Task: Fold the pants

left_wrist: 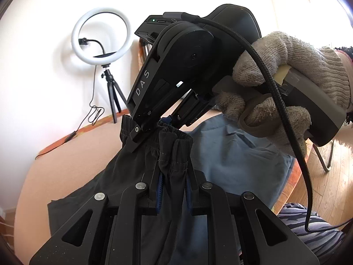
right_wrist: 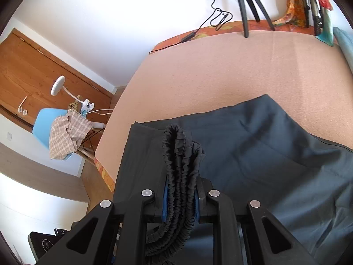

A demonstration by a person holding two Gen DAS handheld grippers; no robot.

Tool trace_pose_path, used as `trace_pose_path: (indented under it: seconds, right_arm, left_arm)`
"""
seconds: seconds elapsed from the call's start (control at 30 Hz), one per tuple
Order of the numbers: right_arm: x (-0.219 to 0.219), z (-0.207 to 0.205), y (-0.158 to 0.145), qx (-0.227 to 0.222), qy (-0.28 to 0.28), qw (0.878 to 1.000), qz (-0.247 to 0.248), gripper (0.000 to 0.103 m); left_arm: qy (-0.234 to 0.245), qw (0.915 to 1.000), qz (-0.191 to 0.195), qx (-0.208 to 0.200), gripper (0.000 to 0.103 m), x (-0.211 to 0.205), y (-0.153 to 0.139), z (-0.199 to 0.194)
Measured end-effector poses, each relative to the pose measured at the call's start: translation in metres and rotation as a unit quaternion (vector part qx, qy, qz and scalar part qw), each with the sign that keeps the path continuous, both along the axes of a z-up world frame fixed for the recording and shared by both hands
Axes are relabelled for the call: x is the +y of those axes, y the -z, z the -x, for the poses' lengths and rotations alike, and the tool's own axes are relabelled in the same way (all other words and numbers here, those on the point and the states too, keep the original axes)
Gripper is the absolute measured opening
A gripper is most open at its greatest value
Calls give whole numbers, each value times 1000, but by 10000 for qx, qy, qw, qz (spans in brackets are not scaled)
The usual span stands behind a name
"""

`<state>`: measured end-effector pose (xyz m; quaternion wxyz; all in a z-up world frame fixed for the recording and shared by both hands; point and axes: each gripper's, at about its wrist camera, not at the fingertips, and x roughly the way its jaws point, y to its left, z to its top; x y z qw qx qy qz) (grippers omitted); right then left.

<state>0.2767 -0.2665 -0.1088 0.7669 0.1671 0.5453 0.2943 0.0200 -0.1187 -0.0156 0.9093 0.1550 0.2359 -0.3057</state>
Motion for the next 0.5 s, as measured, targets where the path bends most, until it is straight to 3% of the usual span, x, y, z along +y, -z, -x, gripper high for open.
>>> trace_pose_path:
  seconds: [0.17, 0.4, 0.5]
  right_arm:
    - [-36, 3, 4, 19, 231, 9997, 18, 16]
    - [-75, 7, 6, 18, 441, 9990, 35, 16]
    - [-88, 9, 7, 13, 528, 9986, 68, 16]
  left_arm:
    - [439, 9988, -216, 70, 15, -44, 25, -22]
    - [856, 9954, -301, 297, 15, -77, 25, -37]
    - [1069, 9925, -287, 515, 20, -84, 28, -45]
